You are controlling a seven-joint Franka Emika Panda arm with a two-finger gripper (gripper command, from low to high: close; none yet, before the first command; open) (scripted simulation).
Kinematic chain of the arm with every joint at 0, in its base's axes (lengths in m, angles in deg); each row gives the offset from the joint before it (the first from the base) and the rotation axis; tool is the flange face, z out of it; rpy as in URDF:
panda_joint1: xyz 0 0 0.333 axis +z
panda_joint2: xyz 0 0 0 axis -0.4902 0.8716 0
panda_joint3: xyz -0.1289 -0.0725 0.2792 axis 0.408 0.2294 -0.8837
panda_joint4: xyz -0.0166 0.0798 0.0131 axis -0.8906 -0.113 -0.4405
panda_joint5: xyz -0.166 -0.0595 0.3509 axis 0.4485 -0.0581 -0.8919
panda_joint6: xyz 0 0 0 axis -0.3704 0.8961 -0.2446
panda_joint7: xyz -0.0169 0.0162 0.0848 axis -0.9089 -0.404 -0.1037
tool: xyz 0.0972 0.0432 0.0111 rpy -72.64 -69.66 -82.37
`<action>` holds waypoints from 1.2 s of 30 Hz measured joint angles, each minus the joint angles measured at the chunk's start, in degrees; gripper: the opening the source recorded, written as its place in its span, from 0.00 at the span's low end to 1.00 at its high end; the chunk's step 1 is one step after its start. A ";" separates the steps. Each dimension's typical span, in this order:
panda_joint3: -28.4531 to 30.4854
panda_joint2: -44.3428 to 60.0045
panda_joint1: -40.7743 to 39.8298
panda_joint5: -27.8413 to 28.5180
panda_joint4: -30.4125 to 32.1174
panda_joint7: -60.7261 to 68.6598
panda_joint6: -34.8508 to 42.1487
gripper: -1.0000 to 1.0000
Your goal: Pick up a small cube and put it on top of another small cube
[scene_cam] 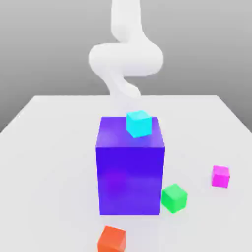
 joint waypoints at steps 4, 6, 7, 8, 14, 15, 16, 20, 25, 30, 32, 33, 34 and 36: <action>-3.51 8.82 5.21 0.10 4.64 4.42 -5.44 0.50; -5.26 12.98 7.65 0.19 6.86 6.48 -8.02 0.50; -6.13 15.04 8.87 0.26 7.96 7.48 -9.30 0.50; -7.02 17.11 10.08 0.35 9.06 8.47 -10.58 0.50; -12.66 29.53 17.02 1.30 15.66 14.11 -18.26 0.50; -13.65 31.62 18.09 1.59 16.76 14.96 -19.53 0.50; -14.68 33.71 19.08 1.94 17.86 15.76 -20.81 0.50; -17.97 42.20 24.64 4.34 22.24 18.26 -25.88 0.50; -12.71 52.83 30.07 13.85 22.19 12.80 -33.23 0.50; -6.04 58.66 35.77 18.17 20.94 9.51 -37.88 0.00; -6.05 58.66 35.77 18.24 20.94 9.43 -37.86 0.00; -6.06 58.66 35.77 18.28 20.94 9.39 -37.85 0.00; -5.01 59.52 36.67 18.95 20.74 8.87 -38.54 0.00; -6.99 57.62 35.03 17.45 21.18 10.03 -37.04 0.00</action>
